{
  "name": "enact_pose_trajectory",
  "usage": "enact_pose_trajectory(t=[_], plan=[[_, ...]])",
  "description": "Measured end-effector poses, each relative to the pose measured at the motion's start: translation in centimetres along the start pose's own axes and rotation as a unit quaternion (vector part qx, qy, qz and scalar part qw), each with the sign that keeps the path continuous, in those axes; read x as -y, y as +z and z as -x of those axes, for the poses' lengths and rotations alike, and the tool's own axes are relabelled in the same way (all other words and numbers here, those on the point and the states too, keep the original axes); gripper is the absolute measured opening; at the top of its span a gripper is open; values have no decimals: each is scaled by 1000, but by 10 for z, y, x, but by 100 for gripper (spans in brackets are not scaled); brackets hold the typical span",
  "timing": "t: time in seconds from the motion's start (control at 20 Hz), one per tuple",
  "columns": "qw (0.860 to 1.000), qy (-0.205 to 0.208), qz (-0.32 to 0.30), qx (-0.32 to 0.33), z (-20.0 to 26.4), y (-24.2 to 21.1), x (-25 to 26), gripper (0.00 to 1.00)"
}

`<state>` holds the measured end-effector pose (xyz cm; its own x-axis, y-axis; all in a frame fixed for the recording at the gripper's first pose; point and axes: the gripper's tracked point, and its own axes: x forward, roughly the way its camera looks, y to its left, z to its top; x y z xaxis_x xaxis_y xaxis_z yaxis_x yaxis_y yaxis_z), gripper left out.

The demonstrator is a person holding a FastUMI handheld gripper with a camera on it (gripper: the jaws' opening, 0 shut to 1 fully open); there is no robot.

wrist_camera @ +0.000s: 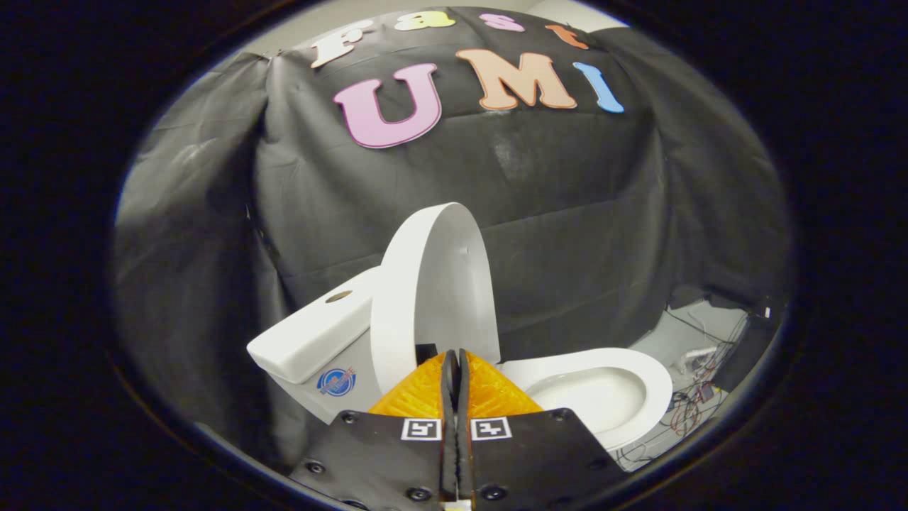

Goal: Open the toilet lid.

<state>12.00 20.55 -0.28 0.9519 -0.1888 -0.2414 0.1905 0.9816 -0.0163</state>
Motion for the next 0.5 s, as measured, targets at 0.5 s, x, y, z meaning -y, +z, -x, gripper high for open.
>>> enact_pose_trajectory(t=[0.5], plan=[[997,32,67,12,-6,-5,-47,1]])
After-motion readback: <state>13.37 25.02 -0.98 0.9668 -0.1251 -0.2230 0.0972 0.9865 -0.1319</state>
